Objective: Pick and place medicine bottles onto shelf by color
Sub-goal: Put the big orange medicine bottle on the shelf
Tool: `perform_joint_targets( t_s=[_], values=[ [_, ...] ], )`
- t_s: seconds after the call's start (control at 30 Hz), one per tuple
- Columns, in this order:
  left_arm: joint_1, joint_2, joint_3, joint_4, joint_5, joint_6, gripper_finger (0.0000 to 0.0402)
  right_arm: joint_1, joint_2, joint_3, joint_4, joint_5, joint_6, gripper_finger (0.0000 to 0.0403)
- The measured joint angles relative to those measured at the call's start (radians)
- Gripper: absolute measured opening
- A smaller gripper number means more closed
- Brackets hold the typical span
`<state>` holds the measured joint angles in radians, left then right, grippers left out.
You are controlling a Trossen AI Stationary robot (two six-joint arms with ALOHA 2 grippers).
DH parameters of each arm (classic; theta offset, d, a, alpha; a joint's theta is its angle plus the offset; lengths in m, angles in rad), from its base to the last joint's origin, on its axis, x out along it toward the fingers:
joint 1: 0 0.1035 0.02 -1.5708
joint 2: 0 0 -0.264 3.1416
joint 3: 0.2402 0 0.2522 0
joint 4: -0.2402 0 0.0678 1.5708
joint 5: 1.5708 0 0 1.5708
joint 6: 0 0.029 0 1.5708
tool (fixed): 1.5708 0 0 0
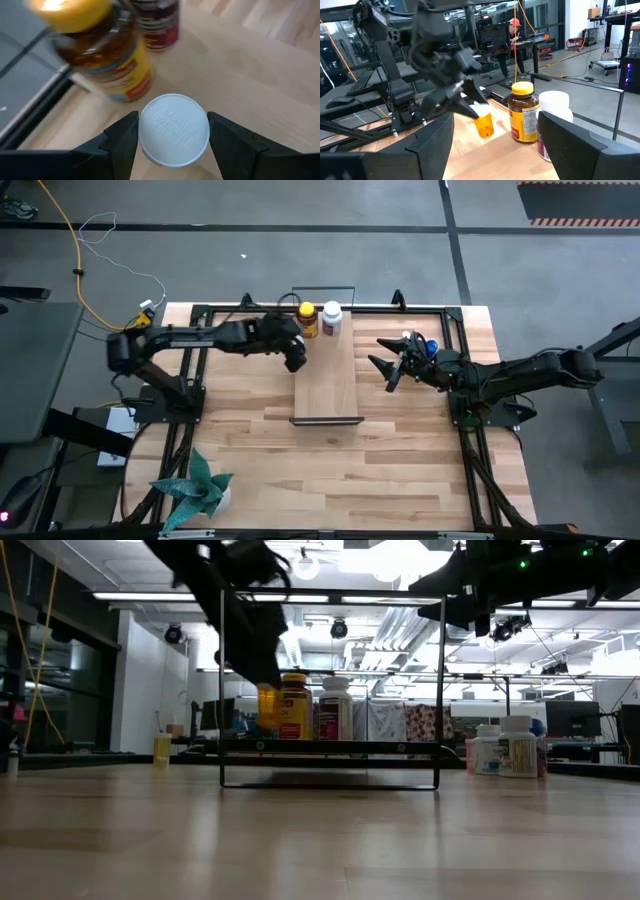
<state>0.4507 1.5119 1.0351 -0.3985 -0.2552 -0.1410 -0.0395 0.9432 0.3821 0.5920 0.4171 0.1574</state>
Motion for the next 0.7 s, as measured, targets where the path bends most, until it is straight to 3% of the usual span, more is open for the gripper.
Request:
perform_joint_targets(
  t_s=[0.27,0.7],
  values=[
    [0.0,0.13,0.083,0.005,0.068,0.014,0.0209,0.0,0.0,0.0,-0.003,0.0,0.0,0.0279],
    [0.043,0.134,0.086,0.012,0.037,0.014,0.0209,0.0,0.0,0.0,-0.004,0.0,-0.001,0.0279]
  ],
)
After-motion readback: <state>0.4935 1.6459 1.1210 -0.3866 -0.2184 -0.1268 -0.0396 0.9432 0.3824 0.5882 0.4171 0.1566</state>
